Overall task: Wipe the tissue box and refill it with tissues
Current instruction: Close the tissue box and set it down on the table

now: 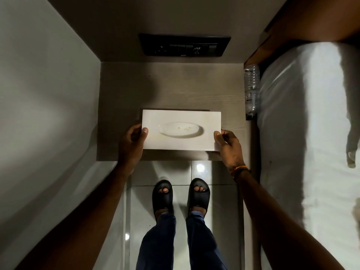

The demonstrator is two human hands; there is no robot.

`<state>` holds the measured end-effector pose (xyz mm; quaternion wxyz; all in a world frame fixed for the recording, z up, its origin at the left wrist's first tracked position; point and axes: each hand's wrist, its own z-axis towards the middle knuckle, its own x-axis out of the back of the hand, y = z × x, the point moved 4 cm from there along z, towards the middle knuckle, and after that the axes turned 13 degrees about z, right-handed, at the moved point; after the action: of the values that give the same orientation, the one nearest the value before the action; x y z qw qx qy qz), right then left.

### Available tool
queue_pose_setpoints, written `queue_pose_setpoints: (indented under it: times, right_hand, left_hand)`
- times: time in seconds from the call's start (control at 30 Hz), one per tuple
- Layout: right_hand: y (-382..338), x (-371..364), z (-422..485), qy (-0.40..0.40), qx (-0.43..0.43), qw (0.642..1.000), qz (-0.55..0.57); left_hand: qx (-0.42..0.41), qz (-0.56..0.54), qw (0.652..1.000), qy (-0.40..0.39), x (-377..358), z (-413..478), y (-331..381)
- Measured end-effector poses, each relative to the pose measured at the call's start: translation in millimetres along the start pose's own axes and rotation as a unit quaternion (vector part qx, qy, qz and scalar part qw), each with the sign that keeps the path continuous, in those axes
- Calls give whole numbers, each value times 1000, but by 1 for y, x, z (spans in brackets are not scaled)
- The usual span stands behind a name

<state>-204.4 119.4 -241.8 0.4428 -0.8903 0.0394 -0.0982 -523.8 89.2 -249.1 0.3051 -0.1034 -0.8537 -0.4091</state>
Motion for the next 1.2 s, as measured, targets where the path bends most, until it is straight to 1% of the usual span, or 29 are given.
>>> queue_pose_setpoints:
  times: [0.13, 0.23, 0.33, 0.5, 0.63, 0.8, 0.93, 1.07, 1.2]
  right_hand:
    - [8, 0, 4, -7, -9, 1000, -3]
    - [2, 0, 2, 6, 0, 1000, -19]
    - [3, 2, 3, 18, 4, 999, -28]
    - [9, 4, 4, -11, -13, 1000, 15]
    - [10, 4, 3, -33, -19, 999, 27]
    - [10, 4, 9, -20, -1, 999, 36]
    - [15, 6, 18, 2, -26, 999, 27]
    - [13, 8, 23, 28, -30, 999, 10]
    - [11, 6, 24, 12, -54, 998, 24]
  left_hand:
    - [-8, 5, 1000, 2, 0, 1, 0]
    - [-13, 31, 999, 3, 1, 5, 3]
    - [-14, 33, 999, 1, 1, 9, 5]
    - [-21, 24, 999, 0, 1, 13, 4]
    - [-39, 17, 999, 2, 0, 13, 5]
    - [-38, 17, 999, -4, 2, 17, 7]
    - [-31, 10, 999, -16, 3, 19, 7]
    - [-20, 25, 999, -34, 4, 21, 8]
    - [-6, 26, 997, -74, 5, 26, 8]
